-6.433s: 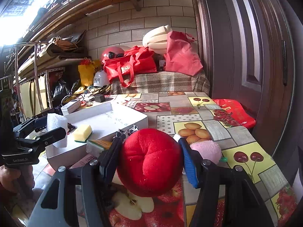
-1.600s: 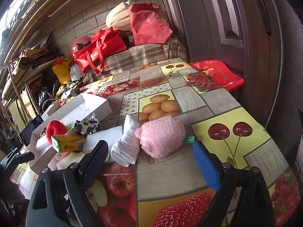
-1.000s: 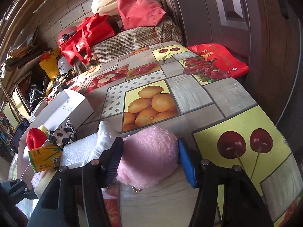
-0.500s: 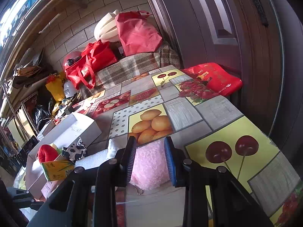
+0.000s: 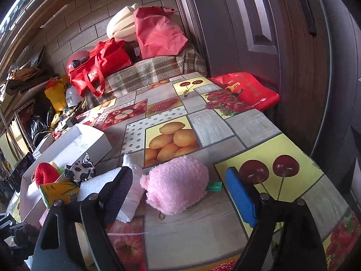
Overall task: Organize soft objects
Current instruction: 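Grasp the grey knitted cloth with the left tool while the right tool approaches the pink fluffy ball, then carry the grey cloth and pink fluffy ball into the white tray and open both tools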
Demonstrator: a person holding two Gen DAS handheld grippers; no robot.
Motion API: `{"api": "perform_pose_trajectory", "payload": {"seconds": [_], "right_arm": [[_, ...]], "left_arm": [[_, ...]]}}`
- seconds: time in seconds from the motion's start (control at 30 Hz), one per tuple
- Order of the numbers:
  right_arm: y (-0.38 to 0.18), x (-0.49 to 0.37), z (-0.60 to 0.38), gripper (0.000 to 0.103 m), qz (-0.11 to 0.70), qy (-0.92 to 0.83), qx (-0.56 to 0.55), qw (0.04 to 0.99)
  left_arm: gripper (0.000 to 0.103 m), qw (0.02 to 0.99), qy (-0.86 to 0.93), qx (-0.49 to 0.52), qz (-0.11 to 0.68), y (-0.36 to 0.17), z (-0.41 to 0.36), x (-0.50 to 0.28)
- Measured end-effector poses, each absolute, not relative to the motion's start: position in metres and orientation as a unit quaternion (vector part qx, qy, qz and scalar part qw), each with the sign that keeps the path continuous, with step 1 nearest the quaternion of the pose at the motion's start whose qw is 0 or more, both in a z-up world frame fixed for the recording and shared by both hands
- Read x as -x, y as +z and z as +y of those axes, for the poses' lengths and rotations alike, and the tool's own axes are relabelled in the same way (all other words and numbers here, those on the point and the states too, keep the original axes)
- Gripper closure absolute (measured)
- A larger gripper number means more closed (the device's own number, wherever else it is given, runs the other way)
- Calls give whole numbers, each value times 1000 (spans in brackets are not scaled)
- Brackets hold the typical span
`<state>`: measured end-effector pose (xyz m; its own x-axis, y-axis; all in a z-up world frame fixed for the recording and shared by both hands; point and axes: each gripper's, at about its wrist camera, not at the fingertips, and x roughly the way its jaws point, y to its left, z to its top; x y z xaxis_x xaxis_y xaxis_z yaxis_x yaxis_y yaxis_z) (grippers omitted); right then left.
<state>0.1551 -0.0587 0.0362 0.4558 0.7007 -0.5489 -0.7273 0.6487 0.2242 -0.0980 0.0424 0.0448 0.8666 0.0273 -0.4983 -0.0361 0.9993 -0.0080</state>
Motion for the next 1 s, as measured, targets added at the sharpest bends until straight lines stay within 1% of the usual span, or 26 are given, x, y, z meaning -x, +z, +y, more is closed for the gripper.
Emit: {"api": "perform_pose_trajectory", "payload": {"seconds": [0.17, 0.2, 0.23, 0.27, 0.3, 0.4, 0.53, 0.6, 0.77, 1.0], "right_arm": [[17, -167, -32, 19, 375, 416, 69, 825], [15, -167, -29, 25, 382, 420, 76, 820], [14, -167, -27, 38, 386, 423, 79, 816], [14, -166, -28, 38, 384, 428, 76, 815], [15, -165, -30, 42, 381, 431, 70, 815], [25, -160, -48, 42, 348, 426, 38, 834], [47, -142, -85, 42, 260, 420, -33, 869], [51, -129, -98, 42, 234, 425, -55, 873], [61, -104, -102, 42, 208, 446, -81, 867], [66, -68, -77, 42, 187, 490, -62, 849]], "left_arm": [[77, 966, 17, 8, 259, 45, 42, 98], [77, 966, 18, 7, 258, 45, 42, 98], [77, 966, 18, 7, 258, 44, 42, 98], [77, 966, 19, 7, 257, 45, 42, 98], [77, 966, 21, 7, 256, 45, 42, 98], [77, 968, 26, 10, 250, 45, 43, 100], [77, 971, 32, 13, 237, 47, 46, 106], [77, 973, 34, 16, 229, 49, 47, 109], [77, 974, 42, 31, 218, 50, 53, 115], [77, 976, 71, 24, 206, 52, 62, 126]]}}
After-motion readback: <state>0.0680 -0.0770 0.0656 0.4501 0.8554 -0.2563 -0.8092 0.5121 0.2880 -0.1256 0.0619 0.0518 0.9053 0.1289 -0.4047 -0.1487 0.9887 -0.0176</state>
